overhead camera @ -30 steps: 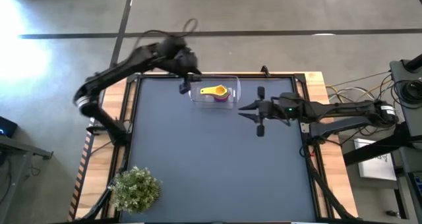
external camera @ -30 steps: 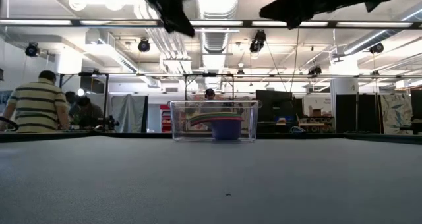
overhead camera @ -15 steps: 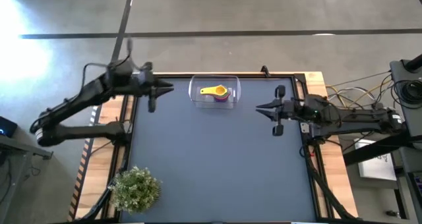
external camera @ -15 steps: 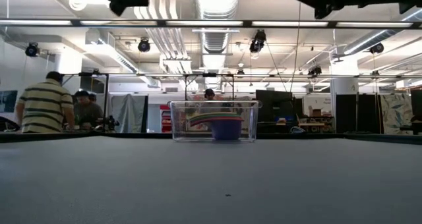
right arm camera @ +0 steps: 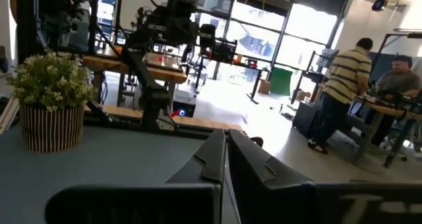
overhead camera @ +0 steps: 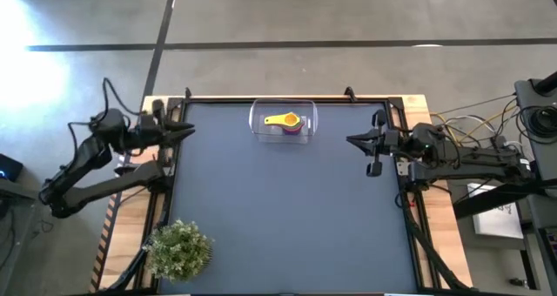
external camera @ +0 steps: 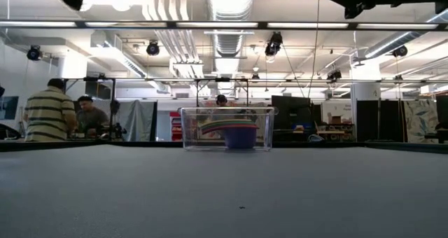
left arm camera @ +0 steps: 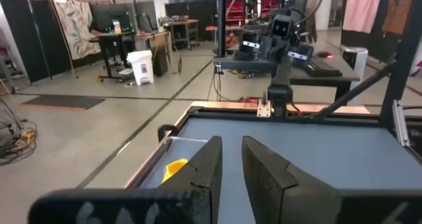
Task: Nest measuring cups in basket
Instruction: Return to Home Position
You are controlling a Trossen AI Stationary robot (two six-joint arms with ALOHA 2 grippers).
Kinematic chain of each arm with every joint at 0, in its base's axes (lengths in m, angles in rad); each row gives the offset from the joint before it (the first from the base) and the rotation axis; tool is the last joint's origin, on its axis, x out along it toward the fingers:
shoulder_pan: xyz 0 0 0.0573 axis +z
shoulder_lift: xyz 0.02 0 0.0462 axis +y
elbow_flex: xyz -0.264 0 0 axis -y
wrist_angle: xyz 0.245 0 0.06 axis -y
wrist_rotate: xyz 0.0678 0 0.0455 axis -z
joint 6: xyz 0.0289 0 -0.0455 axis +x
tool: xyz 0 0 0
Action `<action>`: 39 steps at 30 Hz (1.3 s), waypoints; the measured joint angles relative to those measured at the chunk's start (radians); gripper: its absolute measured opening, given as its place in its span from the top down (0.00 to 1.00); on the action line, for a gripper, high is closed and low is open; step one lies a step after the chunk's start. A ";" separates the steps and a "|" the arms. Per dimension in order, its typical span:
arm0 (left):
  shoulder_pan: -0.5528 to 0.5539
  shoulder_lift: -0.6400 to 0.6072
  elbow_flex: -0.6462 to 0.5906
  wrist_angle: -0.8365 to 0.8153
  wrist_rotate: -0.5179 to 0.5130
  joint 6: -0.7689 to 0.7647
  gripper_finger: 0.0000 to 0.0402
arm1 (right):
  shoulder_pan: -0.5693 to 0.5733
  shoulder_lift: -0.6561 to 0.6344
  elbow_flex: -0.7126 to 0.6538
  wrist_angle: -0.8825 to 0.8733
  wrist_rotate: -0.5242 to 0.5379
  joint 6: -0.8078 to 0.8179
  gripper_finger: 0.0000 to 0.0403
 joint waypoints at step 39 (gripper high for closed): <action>0.000 -0.335 -0.618 0.523 0.058 -0.101 1.00 | 0.000 -0.008 -0.402 0.336 0.001 0.071 0.98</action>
